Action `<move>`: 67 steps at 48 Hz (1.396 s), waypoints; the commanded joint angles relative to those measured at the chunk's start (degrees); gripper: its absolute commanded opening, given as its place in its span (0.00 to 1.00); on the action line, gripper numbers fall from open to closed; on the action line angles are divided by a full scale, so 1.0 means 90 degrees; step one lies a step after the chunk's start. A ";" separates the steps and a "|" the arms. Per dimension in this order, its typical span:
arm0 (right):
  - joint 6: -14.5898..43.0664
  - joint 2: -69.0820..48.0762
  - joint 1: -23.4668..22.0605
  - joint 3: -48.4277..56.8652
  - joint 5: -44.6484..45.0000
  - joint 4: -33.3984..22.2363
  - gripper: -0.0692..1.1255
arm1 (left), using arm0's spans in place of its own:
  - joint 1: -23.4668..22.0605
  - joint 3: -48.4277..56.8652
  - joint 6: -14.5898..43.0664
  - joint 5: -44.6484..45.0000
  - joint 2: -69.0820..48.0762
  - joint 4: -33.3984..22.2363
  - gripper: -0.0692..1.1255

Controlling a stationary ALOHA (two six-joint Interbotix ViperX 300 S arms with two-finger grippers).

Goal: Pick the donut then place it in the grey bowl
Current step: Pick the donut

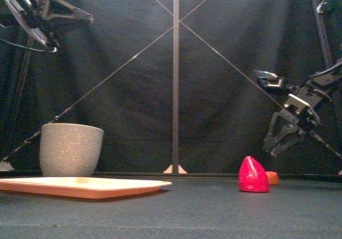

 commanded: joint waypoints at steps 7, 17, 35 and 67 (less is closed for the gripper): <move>-0.0010 0.0605 -0.0137 -0.0439 0.0156 -0.0186 0.94 | 0.0078 -0.0068 0.0020 -0.0098 0.0029 0.0010 0.07; -0.0010 0.1270 -0.0146 -0.0771 0.0400 -0.0254 0.94 | 0.0313 -0.0088 0.0020 -0.0273 0.0020 0.0068 0.07; 0.0000 0.1895 -0.0137 -0.1133 0.0596 -0.0508 0.93 | 0.0400 0.0000 0.0010 -0.0283 0.0020 0.0068 0.07; 0.0000 0.1904 -0.0059 -0.1221 0.0850 -0.0518 0.77 | 0.0410 0.0029 0.0010 -0.0283 0.0020 0.0059 0.07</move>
